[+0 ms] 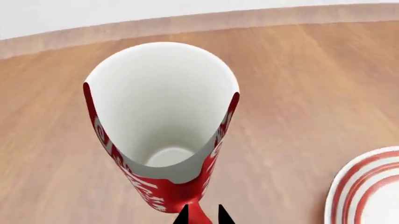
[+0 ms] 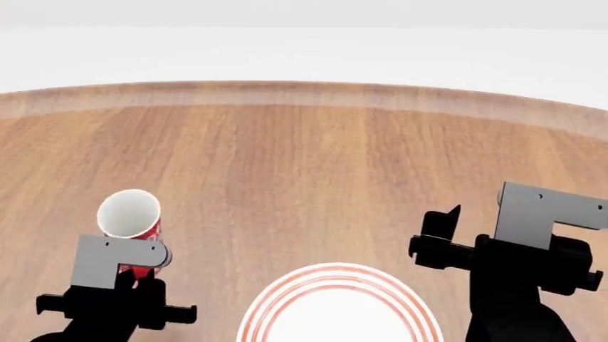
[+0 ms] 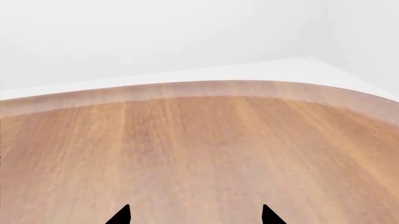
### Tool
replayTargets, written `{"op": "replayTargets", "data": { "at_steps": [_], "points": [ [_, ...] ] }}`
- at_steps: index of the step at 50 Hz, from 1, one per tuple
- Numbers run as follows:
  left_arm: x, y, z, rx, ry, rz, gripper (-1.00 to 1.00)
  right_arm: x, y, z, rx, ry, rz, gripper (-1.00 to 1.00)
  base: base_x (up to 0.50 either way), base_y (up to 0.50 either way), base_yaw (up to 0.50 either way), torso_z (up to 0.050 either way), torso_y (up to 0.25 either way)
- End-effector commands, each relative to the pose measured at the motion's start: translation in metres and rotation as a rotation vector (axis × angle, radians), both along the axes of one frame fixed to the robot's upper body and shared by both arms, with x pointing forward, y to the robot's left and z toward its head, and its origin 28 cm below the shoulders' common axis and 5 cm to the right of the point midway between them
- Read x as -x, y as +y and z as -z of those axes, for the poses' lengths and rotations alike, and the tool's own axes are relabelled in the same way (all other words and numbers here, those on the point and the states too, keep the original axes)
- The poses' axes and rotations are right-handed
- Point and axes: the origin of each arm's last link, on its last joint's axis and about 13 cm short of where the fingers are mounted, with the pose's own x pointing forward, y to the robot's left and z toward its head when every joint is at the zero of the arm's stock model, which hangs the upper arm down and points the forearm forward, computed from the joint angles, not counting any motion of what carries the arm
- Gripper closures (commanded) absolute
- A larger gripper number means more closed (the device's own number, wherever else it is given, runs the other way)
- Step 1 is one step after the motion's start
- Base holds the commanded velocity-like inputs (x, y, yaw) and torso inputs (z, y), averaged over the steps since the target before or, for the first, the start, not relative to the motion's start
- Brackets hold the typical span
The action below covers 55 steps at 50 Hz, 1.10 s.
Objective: Pick up the red mug and put it on the plate
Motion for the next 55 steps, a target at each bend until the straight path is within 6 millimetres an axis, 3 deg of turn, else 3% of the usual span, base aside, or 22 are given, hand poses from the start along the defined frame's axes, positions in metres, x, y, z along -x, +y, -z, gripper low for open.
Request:
{"op": "replayTargets", "data": {
  "at_steps": [1,28,38,55],
  "points": [
    [-0.006,-0.043,-0.019,-0.005,-0.054,0.218,1.00,0.000,0.001,-0.001,-0.033,-0.010,-0.010,-1.00,0.00,0.00,0.00,0.000,0.000],
    [-0.011,-0.123,-0.010,-0.064,-0.003,0.655,1.00,0.001,-0.001,-0.002,-0.048,-0.018,-0.010,-1.00,0.00,0.00,0.00,0.000,0.000],
    [-0.005,-0.134,-0.010,-0.050,0.019,0.750,1.00,-0.001,0.000,-0.001,-0.053,-0.019,-0.013,-1.00,0.00,0.00,0.00,0.000,0.000],
    [-0.002,-0.134,-0.009,-0.047,0.078,0.808,1.00,0.002,-0.004,-0.002,-0.058,-0.023,-0.006,-1.00,0.00,0.00,0.00,0.000,0.001]
  ]
}}
